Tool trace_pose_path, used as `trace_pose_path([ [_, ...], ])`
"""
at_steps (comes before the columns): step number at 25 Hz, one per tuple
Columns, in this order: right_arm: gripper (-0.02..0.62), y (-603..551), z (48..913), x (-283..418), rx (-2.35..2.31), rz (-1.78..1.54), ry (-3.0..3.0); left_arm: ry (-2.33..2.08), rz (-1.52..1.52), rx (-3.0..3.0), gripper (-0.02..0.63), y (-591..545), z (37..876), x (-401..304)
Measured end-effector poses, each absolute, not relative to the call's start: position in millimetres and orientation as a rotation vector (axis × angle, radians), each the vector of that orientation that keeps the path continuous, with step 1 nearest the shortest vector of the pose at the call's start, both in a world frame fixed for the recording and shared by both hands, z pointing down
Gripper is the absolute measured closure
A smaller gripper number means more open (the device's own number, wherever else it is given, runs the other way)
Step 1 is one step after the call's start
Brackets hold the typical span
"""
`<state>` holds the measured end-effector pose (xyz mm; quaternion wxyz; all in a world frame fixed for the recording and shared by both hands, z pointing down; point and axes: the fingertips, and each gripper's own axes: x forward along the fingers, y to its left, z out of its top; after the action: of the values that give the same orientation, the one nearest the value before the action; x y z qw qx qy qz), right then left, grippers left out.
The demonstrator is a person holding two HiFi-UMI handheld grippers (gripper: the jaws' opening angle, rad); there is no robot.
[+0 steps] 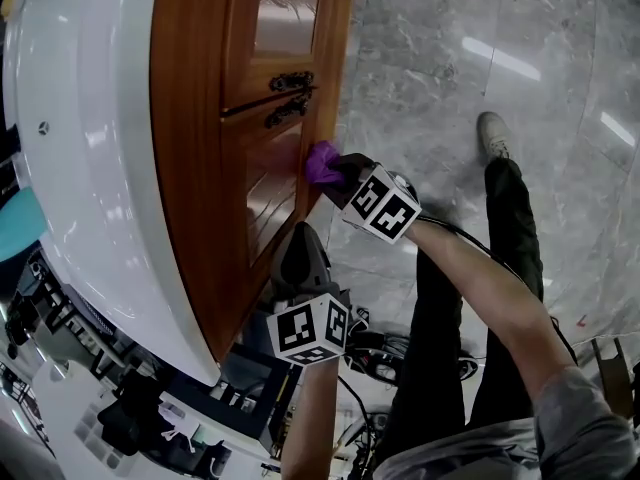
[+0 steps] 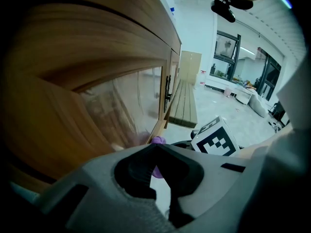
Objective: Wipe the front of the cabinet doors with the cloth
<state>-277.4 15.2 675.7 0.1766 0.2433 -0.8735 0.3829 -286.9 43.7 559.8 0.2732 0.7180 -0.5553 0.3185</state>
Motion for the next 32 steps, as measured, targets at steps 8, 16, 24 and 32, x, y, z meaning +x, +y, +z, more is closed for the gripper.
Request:
trace_pose_path([
  [8,0.534,14,673,-279,0.695,1.094,-2.478,-1.485,0.87,1.934,0.598,44,560,-291],
  [16,0.534,13,663,-278,0.703,1.122,-2.493,-1.483,0.864,1.934,0.598,47,557,-290],
  [24,0.534,7,640,-281,0.697,1.093,-2.541,-1.488,0.856,1.935,0.597,47,551,-288],
  [32,0.534,2,626,-281,0.705,1.081,-2.562,-1.503,0.847,1.942,0.598,44,543,-287],
])
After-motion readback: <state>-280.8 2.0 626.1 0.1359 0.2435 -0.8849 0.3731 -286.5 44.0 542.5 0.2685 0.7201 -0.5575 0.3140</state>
